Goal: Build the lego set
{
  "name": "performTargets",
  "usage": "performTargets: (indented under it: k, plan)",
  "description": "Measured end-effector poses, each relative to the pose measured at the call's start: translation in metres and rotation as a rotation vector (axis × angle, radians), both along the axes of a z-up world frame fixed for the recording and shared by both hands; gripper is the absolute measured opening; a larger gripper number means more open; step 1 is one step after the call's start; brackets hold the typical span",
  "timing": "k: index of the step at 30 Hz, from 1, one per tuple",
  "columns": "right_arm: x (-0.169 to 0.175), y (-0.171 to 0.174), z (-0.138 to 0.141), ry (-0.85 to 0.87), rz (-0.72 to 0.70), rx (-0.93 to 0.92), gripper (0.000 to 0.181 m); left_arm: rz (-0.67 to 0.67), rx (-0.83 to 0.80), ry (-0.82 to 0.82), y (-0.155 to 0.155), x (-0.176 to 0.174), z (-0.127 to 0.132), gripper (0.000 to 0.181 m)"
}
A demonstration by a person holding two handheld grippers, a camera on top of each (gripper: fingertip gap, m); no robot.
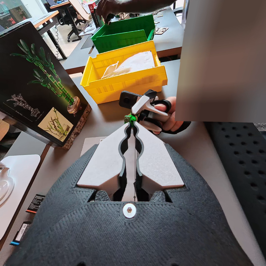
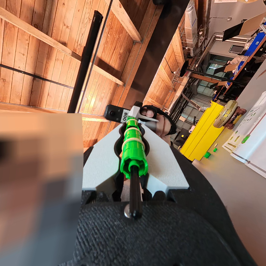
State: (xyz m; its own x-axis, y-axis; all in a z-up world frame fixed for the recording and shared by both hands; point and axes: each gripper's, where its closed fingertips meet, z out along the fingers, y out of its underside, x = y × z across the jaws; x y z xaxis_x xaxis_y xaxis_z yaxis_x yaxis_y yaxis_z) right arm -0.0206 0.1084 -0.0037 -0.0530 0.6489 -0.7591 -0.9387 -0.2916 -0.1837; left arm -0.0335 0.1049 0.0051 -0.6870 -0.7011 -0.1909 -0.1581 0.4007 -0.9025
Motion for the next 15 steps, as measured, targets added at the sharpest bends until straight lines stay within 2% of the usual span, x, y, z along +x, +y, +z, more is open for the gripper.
performTargets:
  k: [15]
  plan:
    - [-0.0025, 0.0009, -0.0010, -0.025, 0.004, -0.011, 0.014, -0.007, 0.000, 0.012, -0.0017, -0.0013, -0.0008, 0.000]
